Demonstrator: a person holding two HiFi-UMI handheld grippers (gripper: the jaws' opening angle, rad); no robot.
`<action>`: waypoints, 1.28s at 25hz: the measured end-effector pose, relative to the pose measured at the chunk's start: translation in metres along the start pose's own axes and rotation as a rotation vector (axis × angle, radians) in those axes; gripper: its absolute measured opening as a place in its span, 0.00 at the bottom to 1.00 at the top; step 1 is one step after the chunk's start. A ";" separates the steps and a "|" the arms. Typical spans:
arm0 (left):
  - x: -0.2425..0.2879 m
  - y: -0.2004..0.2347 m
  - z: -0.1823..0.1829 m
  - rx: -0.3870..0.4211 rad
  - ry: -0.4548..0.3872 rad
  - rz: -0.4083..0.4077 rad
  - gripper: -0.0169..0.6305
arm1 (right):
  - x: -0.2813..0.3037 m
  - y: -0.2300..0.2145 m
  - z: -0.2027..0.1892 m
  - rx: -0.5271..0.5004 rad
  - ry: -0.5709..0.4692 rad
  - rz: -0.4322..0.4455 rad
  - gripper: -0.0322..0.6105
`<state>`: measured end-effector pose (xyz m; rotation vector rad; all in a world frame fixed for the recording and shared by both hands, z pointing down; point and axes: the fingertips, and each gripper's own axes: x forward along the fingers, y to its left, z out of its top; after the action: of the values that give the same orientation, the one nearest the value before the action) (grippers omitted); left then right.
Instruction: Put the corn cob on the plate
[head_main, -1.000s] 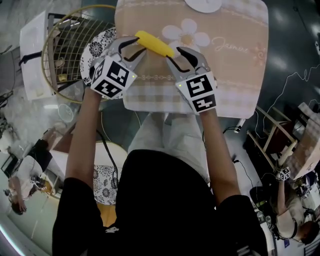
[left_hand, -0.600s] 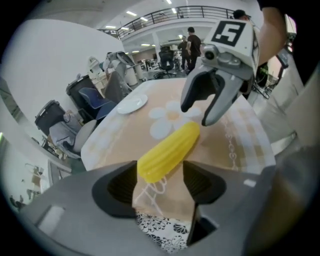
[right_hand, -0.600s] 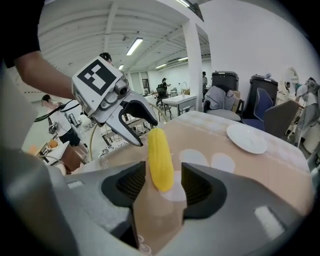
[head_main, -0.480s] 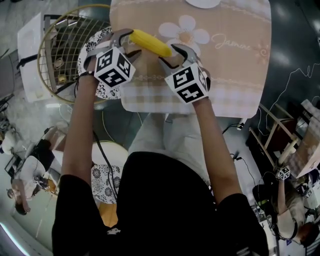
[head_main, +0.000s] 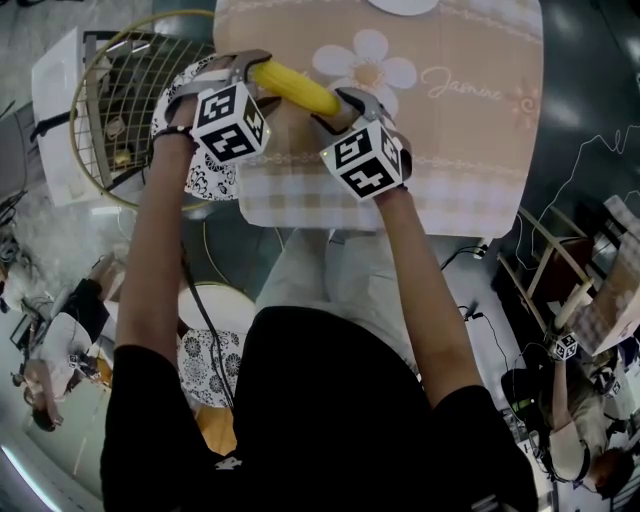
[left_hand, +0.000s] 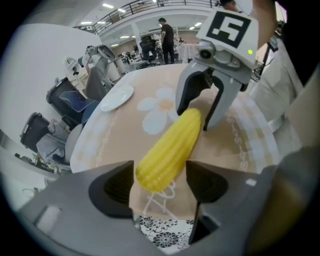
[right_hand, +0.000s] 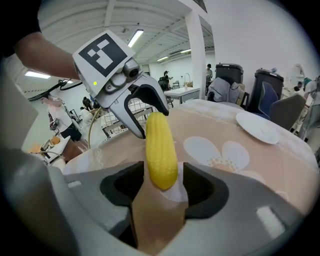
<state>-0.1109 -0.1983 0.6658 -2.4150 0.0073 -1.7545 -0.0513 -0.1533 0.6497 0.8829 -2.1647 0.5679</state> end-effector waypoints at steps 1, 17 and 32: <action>0.002 0.000 -0.001 0.002 0.003 -0.006 0.52 | 0.001 0.000 0.000 -0.002 0.003 0.003 0.42; 0.015 -0.001 -0.006 -0.013 0.062 -0.170 0.54 | 0.009 -0.002 -0.001 -0.060 0.041 0.017 0.37; 0.007 0.002 -0.005 -0.032 0.070 -0.177 0.53 | 0.005 -0.004 0.005 -0.097 0.033 0.031 0.36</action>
<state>-0.1130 -0.2015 0.6731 -2.4421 -0.1762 -1.9260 -0.0529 -0.1607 0.6506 0.7833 -2.1603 0.4854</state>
